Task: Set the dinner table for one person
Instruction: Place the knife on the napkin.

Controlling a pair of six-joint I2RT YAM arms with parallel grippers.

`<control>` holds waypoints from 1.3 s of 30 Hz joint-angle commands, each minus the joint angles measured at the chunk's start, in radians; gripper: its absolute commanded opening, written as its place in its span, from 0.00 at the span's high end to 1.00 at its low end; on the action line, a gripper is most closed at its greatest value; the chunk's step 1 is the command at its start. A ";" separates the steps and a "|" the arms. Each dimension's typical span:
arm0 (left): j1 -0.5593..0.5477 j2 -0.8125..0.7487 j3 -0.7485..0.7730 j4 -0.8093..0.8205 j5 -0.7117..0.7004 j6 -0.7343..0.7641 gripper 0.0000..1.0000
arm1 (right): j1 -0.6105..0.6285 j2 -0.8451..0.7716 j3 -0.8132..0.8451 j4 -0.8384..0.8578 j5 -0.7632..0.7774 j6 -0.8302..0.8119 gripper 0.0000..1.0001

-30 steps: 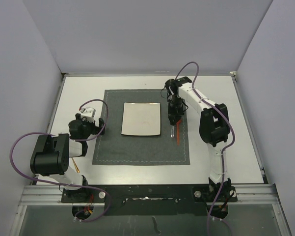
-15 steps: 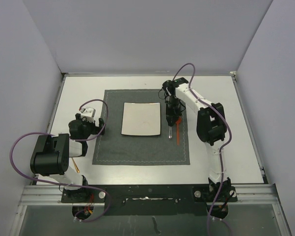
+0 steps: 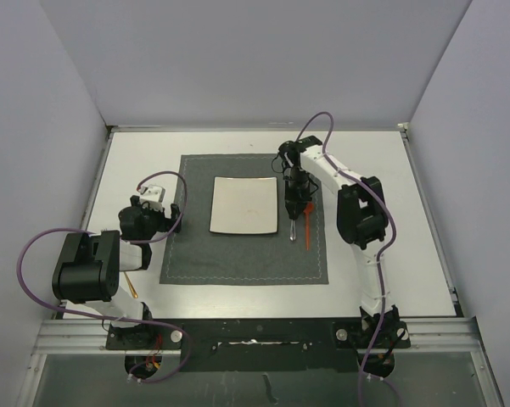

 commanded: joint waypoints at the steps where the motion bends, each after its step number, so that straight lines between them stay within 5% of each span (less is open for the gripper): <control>1: 0.002 0.009 -0.001 0.079 0.011 -0.004 0.02 | 0.009 0.007 0.029 0.004 -0.008 -0.005 1.00; 39: 0.002 0.009 -0.001 0.078 0.010 -0.004 0.02 | 0.036 0.018 0.066 -0.021 0.022 -0.009 1.00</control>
